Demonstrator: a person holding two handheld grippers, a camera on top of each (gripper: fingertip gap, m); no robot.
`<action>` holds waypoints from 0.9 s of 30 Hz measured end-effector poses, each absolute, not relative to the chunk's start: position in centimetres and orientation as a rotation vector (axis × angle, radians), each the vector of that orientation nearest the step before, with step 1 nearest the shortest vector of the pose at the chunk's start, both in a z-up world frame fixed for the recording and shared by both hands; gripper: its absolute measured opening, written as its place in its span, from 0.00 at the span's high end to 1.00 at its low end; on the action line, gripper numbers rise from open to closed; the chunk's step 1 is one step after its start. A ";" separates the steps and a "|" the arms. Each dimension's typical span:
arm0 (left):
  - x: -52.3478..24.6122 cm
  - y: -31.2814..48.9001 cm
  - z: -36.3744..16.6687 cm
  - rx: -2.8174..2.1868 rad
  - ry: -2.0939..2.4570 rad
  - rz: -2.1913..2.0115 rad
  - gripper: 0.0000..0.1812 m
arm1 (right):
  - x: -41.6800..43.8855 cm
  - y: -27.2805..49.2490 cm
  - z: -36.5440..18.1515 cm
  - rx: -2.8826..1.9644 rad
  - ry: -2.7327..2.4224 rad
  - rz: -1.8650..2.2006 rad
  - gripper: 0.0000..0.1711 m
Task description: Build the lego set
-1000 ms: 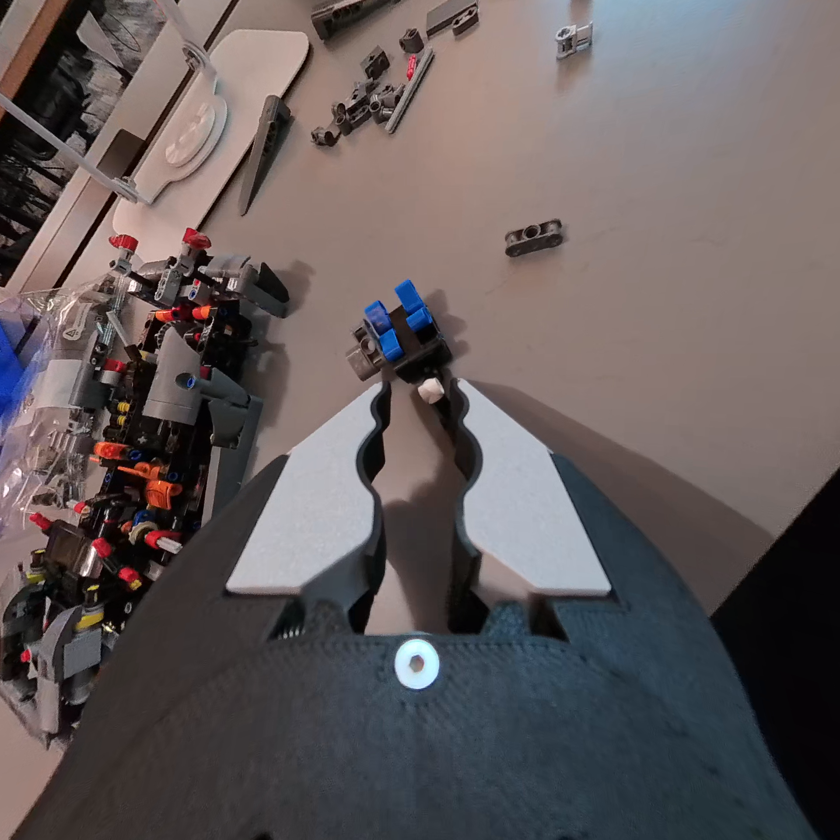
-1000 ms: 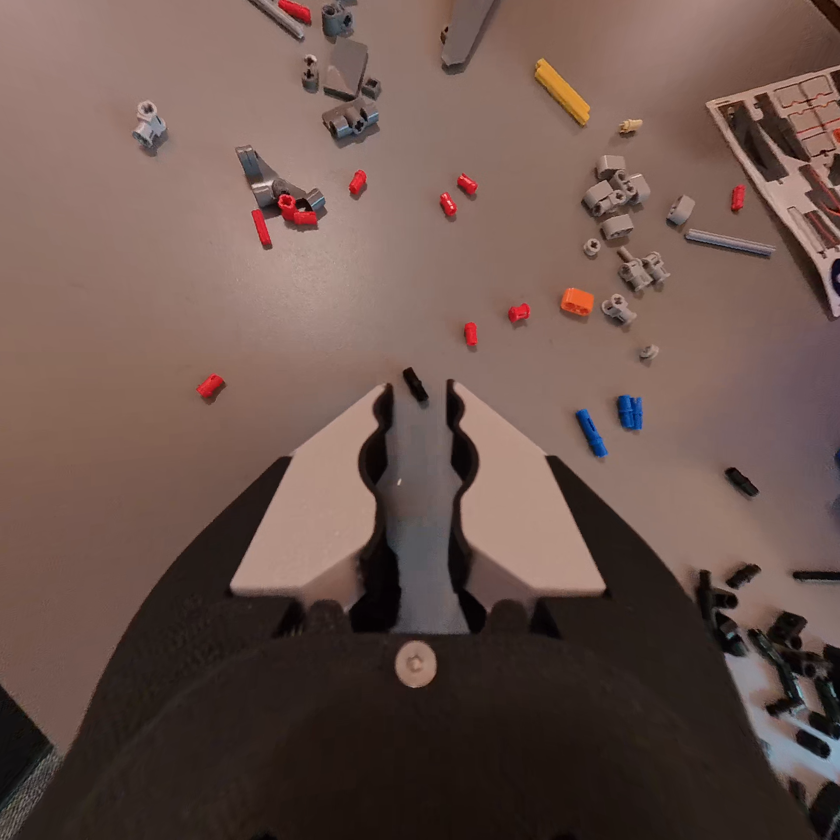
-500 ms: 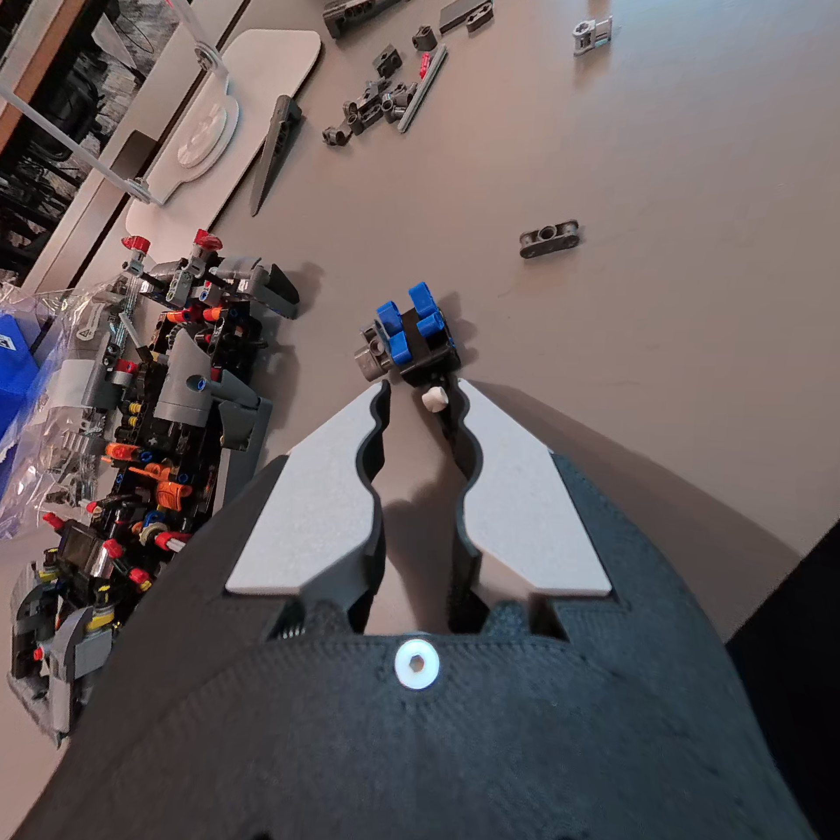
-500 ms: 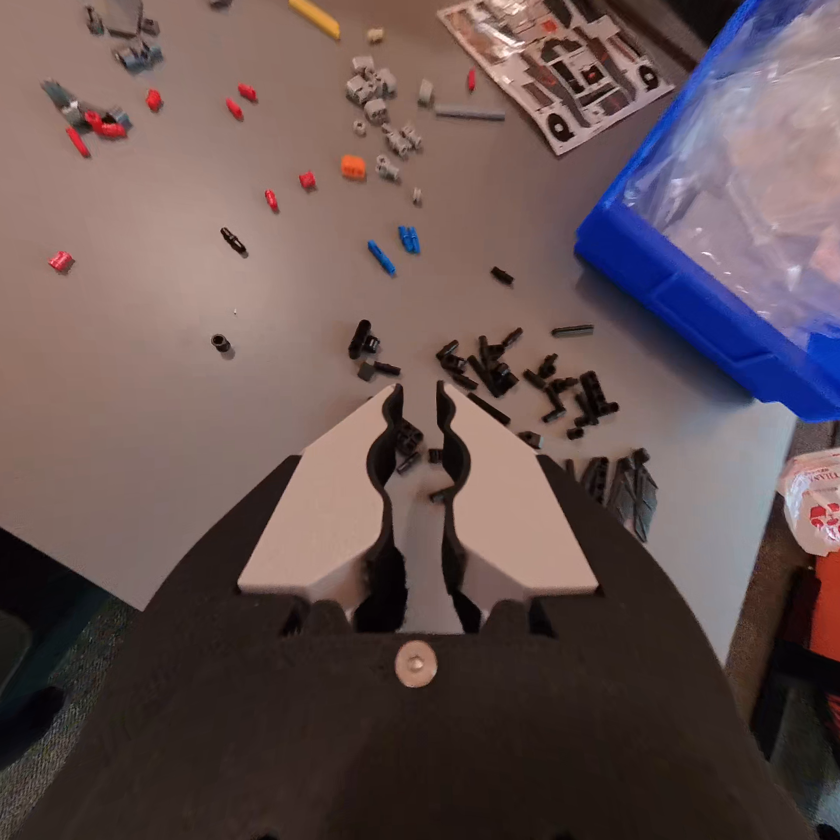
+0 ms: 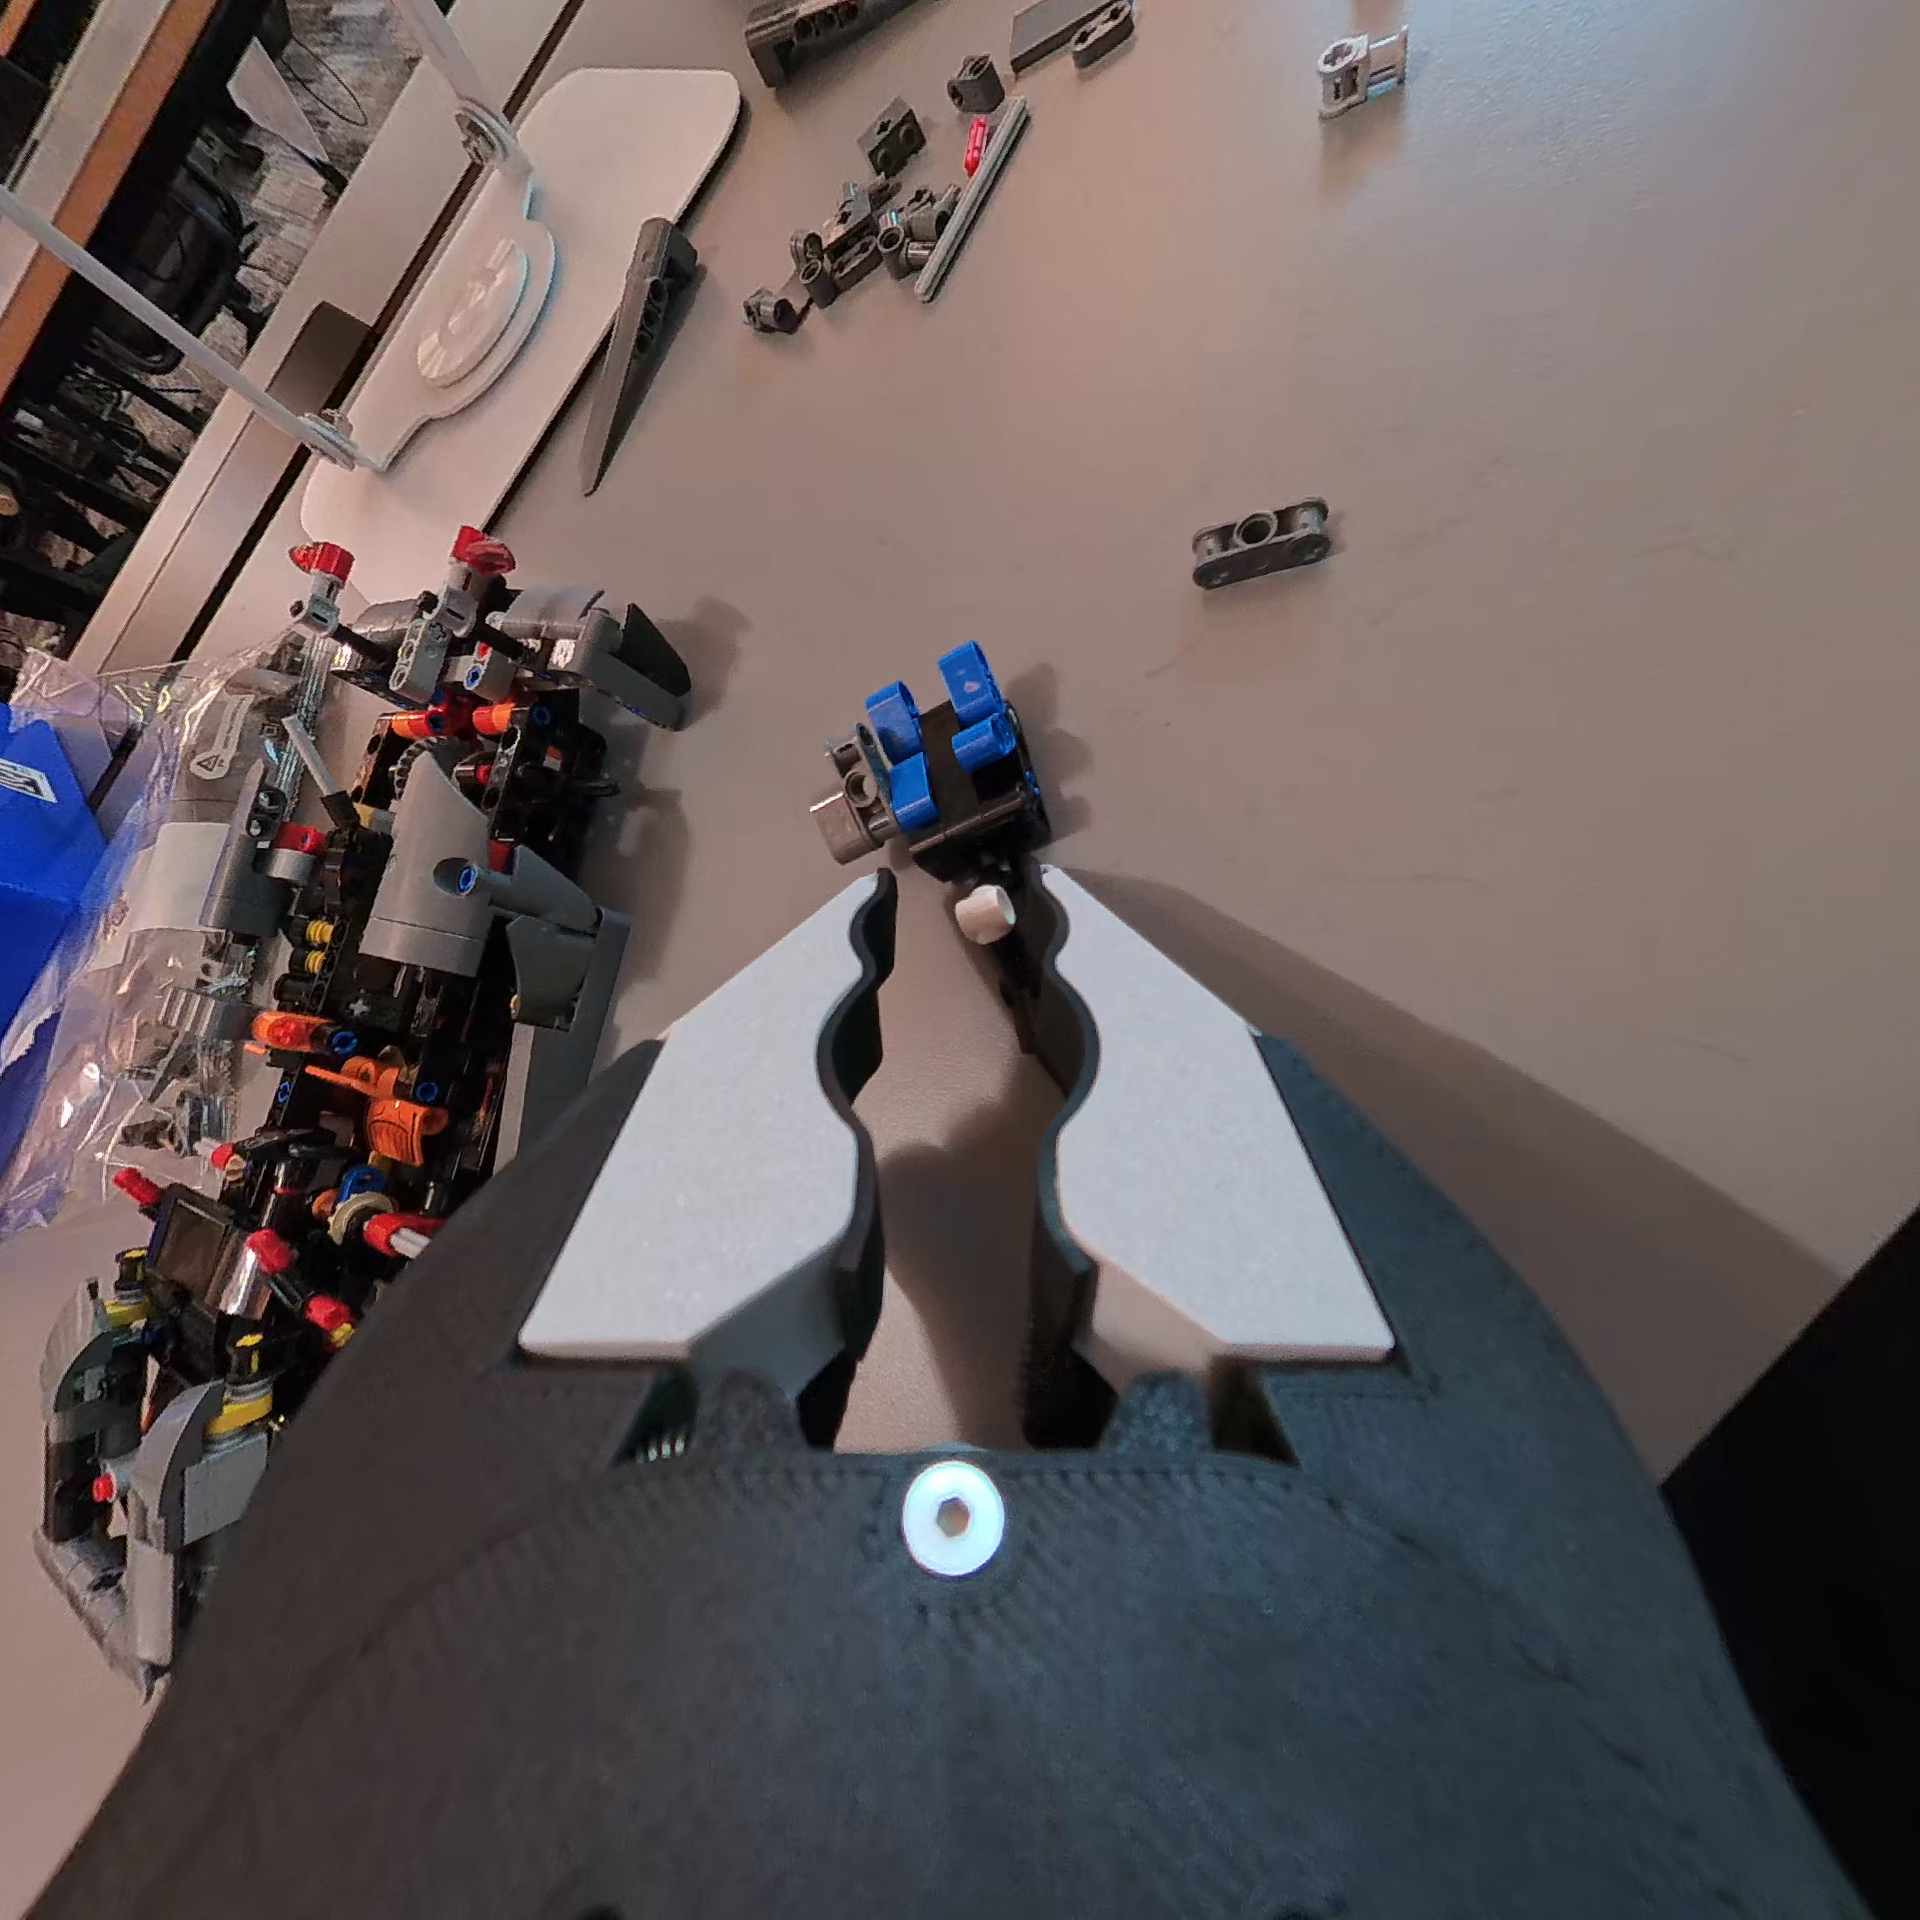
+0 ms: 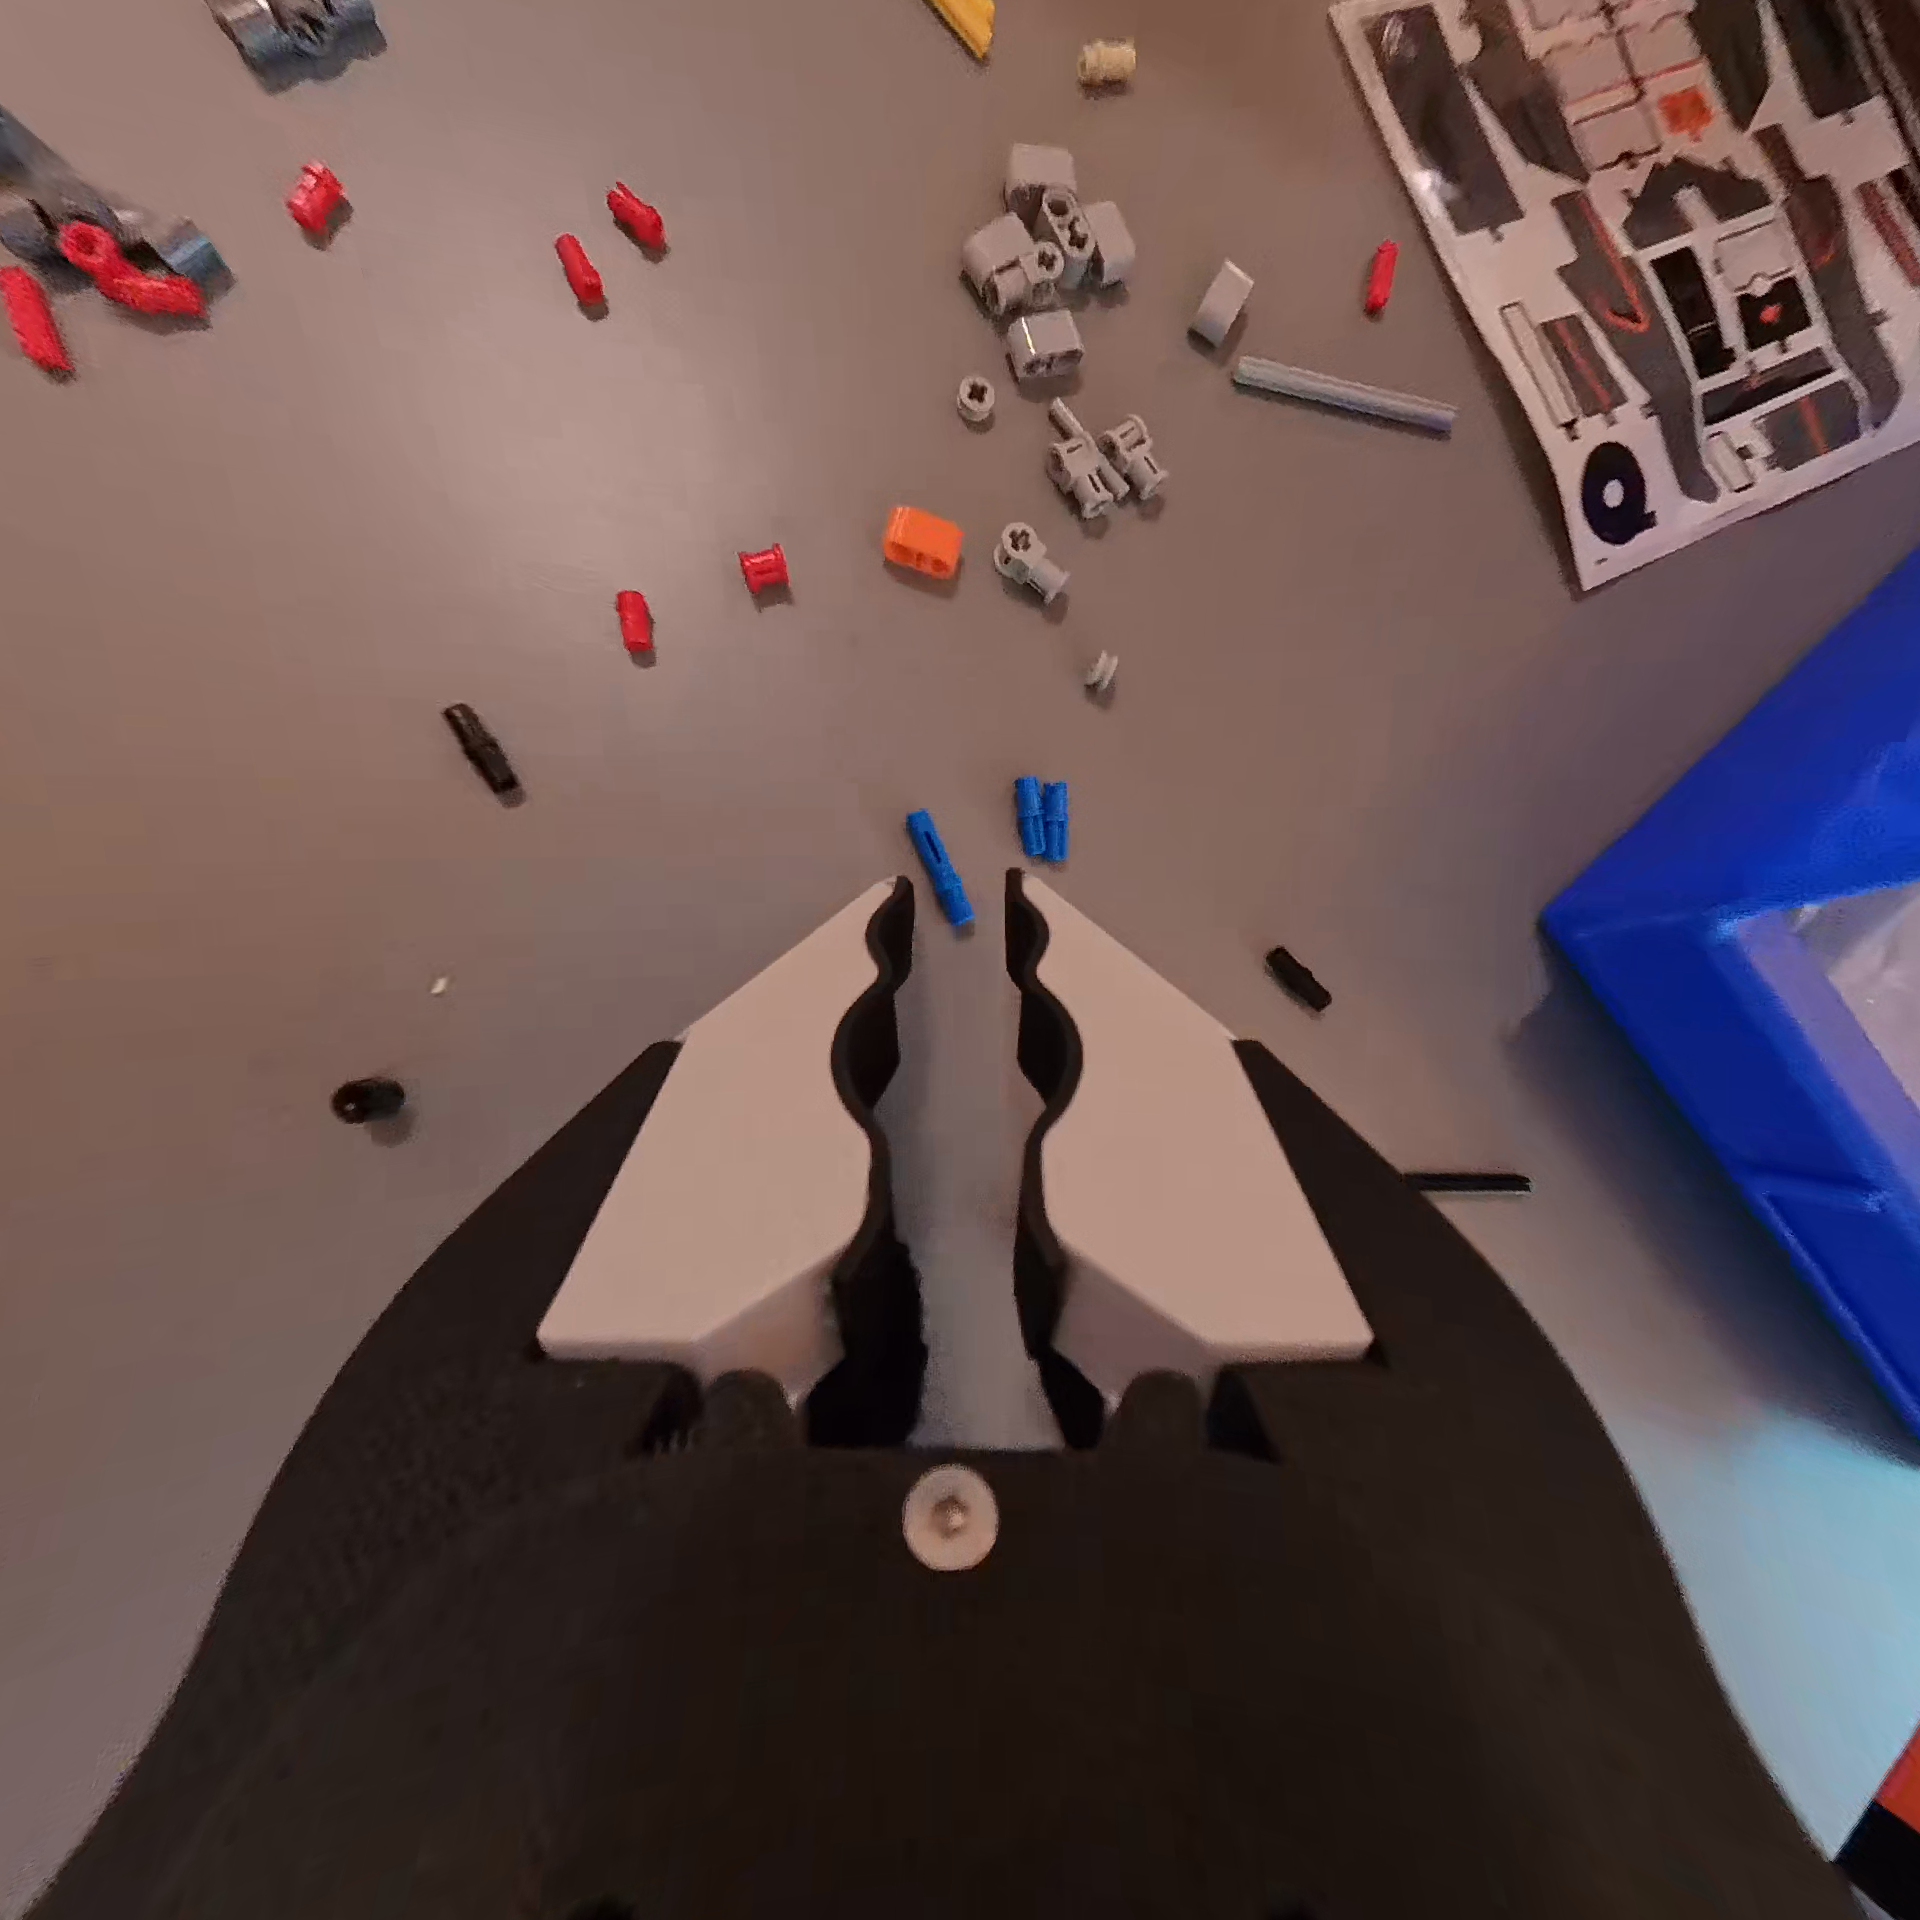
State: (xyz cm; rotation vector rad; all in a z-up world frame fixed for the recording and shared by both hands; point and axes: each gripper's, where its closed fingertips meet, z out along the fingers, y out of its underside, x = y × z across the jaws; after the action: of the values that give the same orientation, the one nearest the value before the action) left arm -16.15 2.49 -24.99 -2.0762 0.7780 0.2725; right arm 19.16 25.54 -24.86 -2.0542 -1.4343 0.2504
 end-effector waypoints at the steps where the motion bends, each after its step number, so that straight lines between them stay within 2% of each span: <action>1: -16.1 2.5 -25.0 -2.076 0.779 0.268 0.88 | 19.2 25.7 -25.2 -2.068 -1.447 0.252 0.91; 6: -16.2 2.5 -25.0 -2.076 0.787 0.253 0.87 | 21.3 26.6 -23.4 -2.063 -1.366 0.244 0.91; 13: -16.4 3.0 -25.0 -2.068 0.801 0.251 0.87 | 31.5 27.6 -18.4 -2.110 -1.078 0.130 0.89; 19: -16.6 3.2 -25.0 -2.067 0.799 0.259 0.87 | 36.3 27.0 -18.5 -2.168 -1.010 0.031 0.87; 27: -16.6 3.2 -25.0 -2.067 0.799 0.264 0.88 | 36.3 26.5 -21.1 -2.210 -1.064 0.056 0.89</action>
State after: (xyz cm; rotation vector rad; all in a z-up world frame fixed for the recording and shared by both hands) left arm -16.63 3.25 -25.00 -2.0673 0.7992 0.2644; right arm 36.34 26.54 -21.13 -2.2100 -1.0641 0.0560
